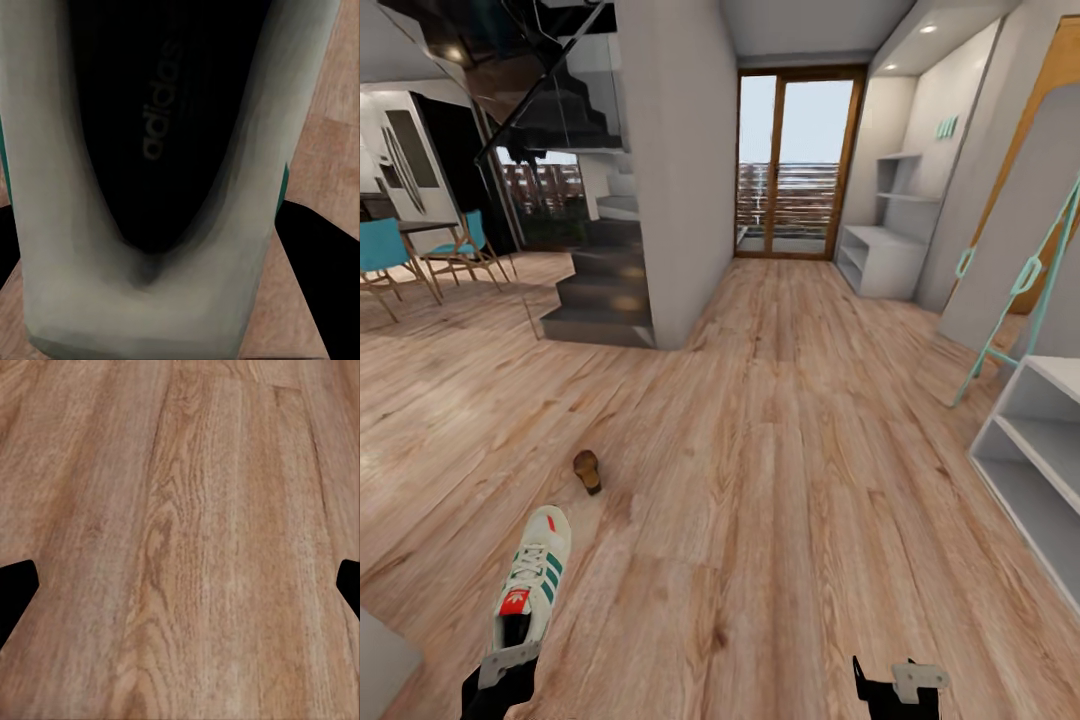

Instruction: Pick up the two gym shoes and the two sandals from the corridor floor and place them onto the hallstand (shoe rack) in the corridor, making sure they are on the rack and not on the floor. Arrange them so the two gym shoes are next to each other and the two sandals are next to each other.

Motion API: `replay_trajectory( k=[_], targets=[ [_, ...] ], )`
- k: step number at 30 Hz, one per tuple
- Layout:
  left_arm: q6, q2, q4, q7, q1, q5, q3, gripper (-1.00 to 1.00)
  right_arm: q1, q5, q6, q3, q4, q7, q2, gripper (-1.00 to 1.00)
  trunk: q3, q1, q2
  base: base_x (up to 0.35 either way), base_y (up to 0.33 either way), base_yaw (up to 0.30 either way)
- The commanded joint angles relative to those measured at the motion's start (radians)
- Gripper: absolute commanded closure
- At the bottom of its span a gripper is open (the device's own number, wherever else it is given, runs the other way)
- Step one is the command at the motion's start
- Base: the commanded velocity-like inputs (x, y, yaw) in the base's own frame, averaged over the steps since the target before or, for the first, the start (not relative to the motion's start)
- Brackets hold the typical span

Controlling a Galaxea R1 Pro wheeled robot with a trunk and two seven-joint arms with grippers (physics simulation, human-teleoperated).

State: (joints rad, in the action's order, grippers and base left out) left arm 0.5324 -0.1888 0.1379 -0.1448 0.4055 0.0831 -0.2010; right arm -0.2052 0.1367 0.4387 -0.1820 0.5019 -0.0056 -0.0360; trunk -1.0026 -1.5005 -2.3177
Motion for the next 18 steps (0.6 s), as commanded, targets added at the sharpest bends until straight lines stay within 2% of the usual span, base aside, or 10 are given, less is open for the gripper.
replay_trajectory(
  k=[1, 6, 18],
  targets=[
    [0.001, 0.000, -0.001, -0.010, 0.001, 0.009, -0.005, 1.00, 0.000, 0.011, 0.003, -0.005, -0.001, -0.001, 0.001, -1.00, -0.001, 0.000, 0.000, 0.040, 0.000, 0.277],
    [0.001, 0.000, 0.000, -0.010, 0.001, 0.009, -0.005, 1.00, 0.000, 0.011, 0.003, -0.005, -0.001, -0.001, 0.001, -1.00, -0.001, 0.000, 0.000, 0.195, 0.000, 0.277],
    [0.001, 0.000, -0.001, -0.010, 0.001, 0.009, -0.005, 1.00, 0.000, 0.011, 0.003, -0.005, -0.001, -0.001, 0.001, -1.00, 0.001, 0.000, 0.000, 0.326, 0.000, 0.277]
  ],
)
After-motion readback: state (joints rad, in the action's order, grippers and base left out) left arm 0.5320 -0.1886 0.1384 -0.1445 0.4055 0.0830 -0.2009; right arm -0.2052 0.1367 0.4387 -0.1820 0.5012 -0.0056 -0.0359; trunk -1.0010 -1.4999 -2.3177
